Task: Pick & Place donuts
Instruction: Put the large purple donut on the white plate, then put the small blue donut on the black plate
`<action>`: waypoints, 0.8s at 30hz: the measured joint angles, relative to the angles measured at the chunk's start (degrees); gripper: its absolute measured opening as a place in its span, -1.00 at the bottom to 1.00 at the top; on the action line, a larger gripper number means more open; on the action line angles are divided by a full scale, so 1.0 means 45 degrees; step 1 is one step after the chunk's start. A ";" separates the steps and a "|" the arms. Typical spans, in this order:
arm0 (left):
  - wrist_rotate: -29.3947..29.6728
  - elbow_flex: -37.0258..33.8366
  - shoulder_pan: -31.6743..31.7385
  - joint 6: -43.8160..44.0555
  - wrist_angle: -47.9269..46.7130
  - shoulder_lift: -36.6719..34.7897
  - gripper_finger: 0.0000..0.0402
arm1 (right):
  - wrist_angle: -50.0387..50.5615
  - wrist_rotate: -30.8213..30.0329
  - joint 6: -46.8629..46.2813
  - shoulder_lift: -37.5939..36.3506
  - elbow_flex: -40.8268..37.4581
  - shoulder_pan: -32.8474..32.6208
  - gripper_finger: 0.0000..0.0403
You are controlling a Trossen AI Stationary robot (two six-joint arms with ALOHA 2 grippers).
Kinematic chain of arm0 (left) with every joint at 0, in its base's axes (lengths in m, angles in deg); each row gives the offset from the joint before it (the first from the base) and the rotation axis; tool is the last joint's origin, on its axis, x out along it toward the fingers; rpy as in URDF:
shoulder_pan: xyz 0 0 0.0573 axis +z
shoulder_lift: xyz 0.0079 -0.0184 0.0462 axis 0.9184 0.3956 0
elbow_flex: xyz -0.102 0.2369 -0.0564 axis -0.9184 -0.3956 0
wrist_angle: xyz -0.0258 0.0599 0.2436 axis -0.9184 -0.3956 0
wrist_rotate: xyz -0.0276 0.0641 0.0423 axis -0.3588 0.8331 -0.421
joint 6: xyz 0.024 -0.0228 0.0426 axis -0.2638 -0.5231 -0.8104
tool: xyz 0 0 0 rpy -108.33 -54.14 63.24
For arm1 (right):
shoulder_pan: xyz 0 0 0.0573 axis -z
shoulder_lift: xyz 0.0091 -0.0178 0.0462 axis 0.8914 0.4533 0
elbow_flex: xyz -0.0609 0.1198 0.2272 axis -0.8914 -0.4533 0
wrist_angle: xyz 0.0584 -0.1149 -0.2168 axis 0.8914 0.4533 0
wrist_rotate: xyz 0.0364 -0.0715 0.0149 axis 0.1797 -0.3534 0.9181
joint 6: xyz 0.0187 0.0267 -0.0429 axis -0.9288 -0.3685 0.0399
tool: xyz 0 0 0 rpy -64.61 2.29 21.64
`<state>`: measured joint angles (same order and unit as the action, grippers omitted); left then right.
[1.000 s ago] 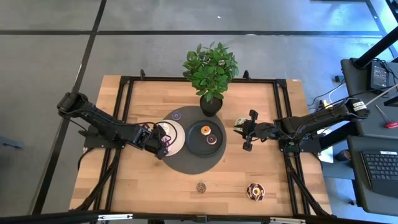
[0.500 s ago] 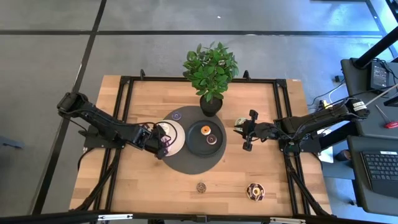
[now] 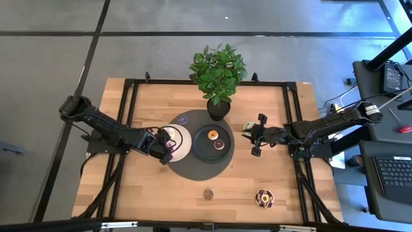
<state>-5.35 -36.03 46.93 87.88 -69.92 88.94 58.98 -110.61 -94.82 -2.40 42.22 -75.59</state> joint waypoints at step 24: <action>0.3604 0.1902 0.1968 -0.1710 0.0532 0.0000 -0.16 | -0.0039 -0.0112 0.0053 0.0000 0.0000 -0.0003 -0.55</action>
<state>10.87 -27.48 55.78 80.18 -67.53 88.94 58.80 -111.11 -94.58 -2.40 42.22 -75.60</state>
